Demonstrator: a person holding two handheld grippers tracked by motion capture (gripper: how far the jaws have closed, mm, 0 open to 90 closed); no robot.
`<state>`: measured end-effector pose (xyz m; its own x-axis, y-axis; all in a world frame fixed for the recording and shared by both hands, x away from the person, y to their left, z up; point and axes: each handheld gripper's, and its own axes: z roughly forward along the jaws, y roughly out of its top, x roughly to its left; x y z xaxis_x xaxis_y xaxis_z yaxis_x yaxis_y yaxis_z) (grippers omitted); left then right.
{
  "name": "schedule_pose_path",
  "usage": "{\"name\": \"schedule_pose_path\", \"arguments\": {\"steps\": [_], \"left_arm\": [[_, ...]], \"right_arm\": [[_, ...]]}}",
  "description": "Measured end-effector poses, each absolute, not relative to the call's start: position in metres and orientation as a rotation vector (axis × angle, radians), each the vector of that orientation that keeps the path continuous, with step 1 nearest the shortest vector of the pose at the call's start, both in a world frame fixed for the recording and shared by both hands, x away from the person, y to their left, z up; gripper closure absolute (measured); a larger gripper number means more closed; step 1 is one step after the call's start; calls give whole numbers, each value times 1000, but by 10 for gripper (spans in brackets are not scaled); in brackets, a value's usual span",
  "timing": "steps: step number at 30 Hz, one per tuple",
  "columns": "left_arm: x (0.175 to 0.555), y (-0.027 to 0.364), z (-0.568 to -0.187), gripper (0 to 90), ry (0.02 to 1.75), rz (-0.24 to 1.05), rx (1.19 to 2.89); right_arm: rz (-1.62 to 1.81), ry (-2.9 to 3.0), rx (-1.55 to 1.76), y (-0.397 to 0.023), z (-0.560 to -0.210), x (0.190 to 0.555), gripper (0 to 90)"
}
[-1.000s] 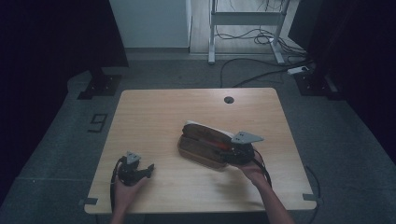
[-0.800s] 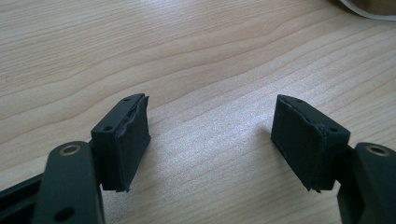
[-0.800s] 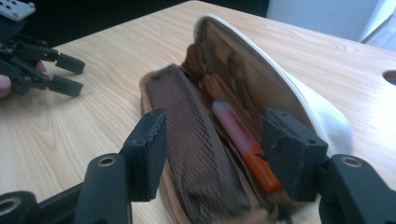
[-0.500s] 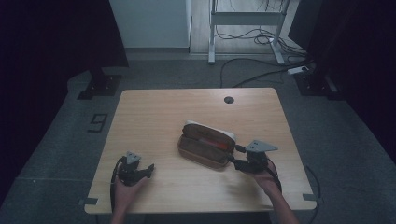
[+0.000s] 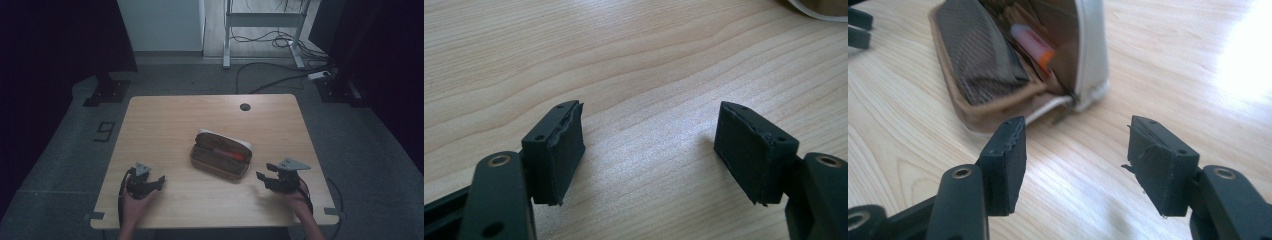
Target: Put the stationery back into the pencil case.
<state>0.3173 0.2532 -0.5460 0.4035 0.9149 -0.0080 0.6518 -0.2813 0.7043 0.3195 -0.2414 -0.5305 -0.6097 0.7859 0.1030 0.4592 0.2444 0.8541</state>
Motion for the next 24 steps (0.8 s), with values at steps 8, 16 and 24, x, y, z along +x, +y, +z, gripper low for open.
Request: {"name": "schedule_pose_path", "arguments": {"steps": [8,16,24], "left_arm": [[317,253,-546,274,1330,538,2033],[317,253,-546,274,1329,538,2033],[317,253,-546,274,1329,538,2033]], "right_arm": [[1254,2179,1190,-255,-542,315,388],[1243,2181,1214,-256,-548,317,384],[1233,2186,1222,-257,-550,318,372]]}}
